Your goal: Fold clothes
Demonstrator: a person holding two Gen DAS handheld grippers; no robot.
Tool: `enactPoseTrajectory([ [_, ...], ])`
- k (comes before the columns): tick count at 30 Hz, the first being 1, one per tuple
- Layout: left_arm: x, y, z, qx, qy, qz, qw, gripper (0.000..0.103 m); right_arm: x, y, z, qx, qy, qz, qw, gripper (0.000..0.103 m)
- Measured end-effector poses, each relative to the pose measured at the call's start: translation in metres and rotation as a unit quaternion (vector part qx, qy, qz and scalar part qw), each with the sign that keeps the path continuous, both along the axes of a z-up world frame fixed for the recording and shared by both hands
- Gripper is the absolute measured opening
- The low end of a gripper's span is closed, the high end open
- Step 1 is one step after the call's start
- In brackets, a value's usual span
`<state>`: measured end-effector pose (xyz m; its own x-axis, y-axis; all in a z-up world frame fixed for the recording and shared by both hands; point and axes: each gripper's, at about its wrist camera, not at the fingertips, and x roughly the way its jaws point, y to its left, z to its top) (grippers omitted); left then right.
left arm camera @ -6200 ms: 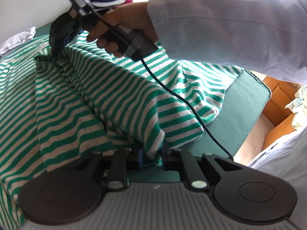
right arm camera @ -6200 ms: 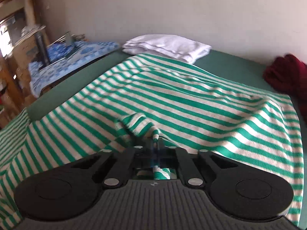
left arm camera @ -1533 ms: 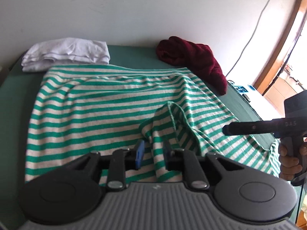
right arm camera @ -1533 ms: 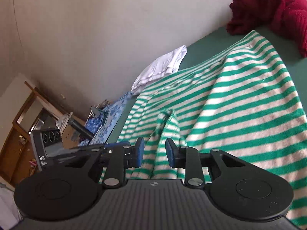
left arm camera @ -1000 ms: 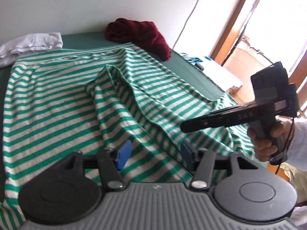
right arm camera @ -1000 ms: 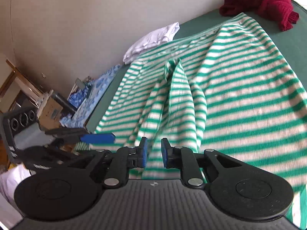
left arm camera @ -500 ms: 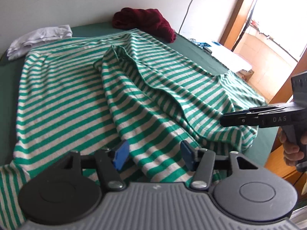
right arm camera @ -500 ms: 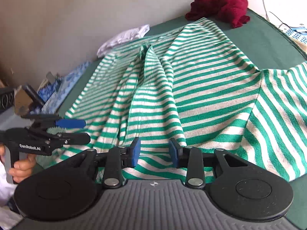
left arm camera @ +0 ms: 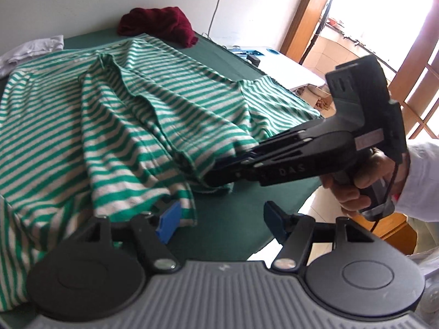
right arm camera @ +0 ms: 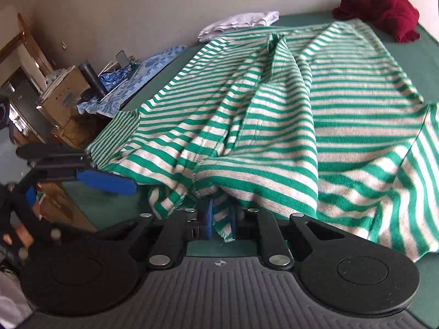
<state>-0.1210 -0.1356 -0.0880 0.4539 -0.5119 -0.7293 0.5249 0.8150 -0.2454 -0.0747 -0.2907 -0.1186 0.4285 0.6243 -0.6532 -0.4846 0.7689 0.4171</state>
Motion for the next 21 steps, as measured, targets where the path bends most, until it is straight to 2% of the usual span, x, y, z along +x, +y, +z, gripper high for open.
enactPoseTrajectory([
  [3,-0.004,-0.012,-0.014,0.016,0.008,0.007,0.9998,0.067,-0.007,-0.006,0.007,0.008,0.005,0.023,1.0,0.015],
  [7,-0.014,-0.012,-0.012,0.036,-0.012,0.024,0.999,0.068,-0.025,-0.006,0.014,-0.024,-0.029,0.055,0.998,0.016],
  [9,-0.014,-0.011,-0.011,0.035,-0.018,0.023,0.999,0.073,-0.034,0.003,0.013,-0.053,-0.065,0.07,0.994,0.017],
  [10,-0.012,-0.01,-0.012,0.034,-0.018,0.02,0.9991,0.075,-0.039,0.009,0.011,-0.082,-0.093,0.072,0.99,0.02],
  [12,-0.009,-0.009,-0.013,0.031,-0.018,0.015,0.9992,0.075,-0.046,0.021,0.004,-0.12,-0.141,0.084,0.979,0.021],
  [13,-0.008,-0.009,-0.013,0.03,-0.019,0.013,0.9993,0.075,-0.046,0.024,0.002,-0.127,-0.154,0.086,0.976,0.02],
  [14,-0.006,-0.008,-0.014,0.029,-0.019,0.01,0.9993,0.075,-0.046,0.027,-0.001,-0.133,-0.166,0.087,0.973,0.014],
  [16,-0.003,-0.007,-0.015,0.027,-0.019,0.005,0.9994,0.075,-0.039,0.028,0.001,-0.129,-0.155,0.081,0.976,0.005],
  [19,0.0,-0.006,-0.015,0.025,-0.021,-0.003,0.9995,0.074,-0.04,0.029,0.015,-0.099,-0.139,0.113,0.979,0.002],
  [21,-0.005,-0.005,-0.01,0.027,-0.026,-0.011,0.9992,0.074,-0.042,0.037,0.012,-0.119,-0.13,0.133,0.975,0.003],
])
